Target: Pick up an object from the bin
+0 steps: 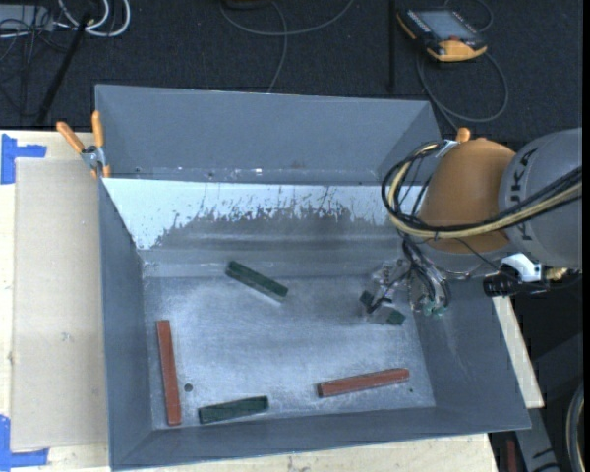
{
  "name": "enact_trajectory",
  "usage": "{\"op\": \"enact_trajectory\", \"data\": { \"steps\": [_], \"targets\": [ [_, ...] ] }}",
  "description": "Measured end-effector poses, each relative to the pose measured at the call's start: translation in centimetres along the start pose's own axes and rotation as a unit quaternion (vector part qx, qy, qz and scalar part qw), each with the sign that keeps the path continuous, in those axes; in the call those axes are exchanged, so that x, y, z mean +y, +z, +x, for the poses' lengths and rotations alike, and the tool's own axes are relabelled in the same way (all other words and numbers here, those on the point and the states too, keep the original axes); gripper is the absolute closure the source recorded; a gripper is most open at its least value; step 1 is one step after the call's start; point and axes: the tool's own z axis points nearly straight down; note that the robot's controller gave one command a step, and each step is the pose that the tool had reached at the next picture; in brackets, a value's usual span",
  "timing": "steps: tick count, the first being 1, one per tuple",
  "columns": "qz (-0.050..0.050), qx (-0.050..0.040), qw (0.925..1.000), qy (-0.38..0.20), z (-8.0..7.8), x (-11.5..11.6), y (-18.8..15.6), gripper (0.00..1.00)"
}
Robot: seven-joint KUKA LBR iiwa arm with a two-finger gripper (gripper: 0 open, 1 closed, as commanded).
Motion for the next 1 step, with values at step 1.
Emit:
{"op": "enact_trajectory", "data": {
  "steps": [1],
  "targets": [
    [0.000, -0.0029, 0.9999, 0.016, 1.57, -0.06, -10.84, 1.00]
  ]
}}
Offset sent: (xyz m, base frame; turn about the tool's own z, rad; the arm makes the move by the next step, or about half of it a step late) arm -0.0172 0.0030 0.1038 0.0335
